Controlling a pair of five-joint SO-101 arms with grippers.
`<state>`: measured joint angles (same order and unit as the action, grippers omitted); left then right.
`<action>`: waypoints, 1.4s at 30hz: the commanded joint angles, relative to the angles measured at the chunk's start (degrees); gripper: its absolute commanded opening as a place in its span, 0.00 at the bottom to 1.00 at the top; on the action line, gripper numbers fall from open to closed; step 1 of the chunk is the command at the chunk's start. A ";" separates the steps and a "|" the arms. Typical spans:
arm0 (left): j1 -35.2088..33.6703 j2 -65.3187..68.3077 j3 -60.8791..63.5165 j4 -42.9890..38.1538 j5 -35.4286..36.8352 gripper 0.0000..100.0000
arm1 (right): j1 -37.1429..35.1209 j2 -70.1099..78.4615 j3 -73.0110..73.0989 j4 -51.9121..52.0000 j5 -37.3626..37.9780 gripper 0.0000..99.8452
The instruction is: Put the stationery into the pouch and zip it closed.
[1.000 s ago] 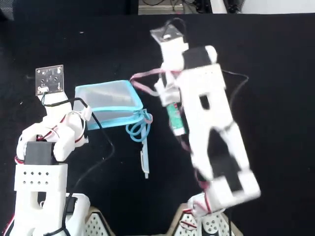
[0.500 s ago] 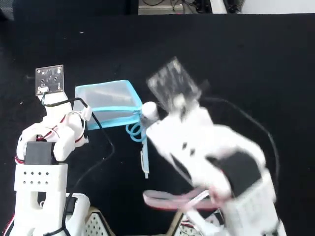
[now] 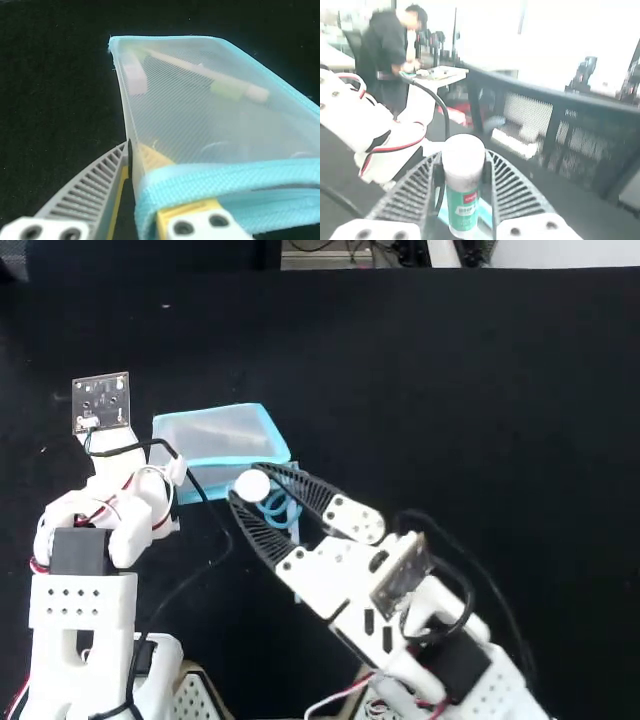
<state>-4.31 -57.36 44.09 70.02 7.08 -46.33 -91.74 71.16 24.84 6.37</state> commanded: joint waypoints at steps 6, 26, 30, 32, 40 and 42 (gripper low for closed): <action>-0.57 -0.35 -0.22 0.18 0.18 0.03 | -0.53 -3.03 12.35 -18.02 0.35 0.01; -0.57 -0.35 -0.31 0.18 0.18 0.03 | 3.69 -2.95 22.99 -30.77 0.44 0.01; -0.48 -0.35 -0.40 0.18 0.18 0.03 | 3.69 -2.86 22.99 -30.77 0.44 0.01; -0.57 -0.35 -0.40 0.18 0.18 0.03 | 3.69 -2.86 22.81 -30.77 0.44 0.01; -0.31 -0.35 -0.40 0.18 0.18 0.03 | 3.87 4.62 19.47 -30.77 4.75 0.01; -0.48 -0.35 -0.40 0.18 0.18 0.03 | 3.78 10.51 16.04 -30.77 4.75 0.01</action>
<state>-4.31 -57.36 44.09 70.02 7.08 -43.69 -90.68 93.05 -4.62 10.24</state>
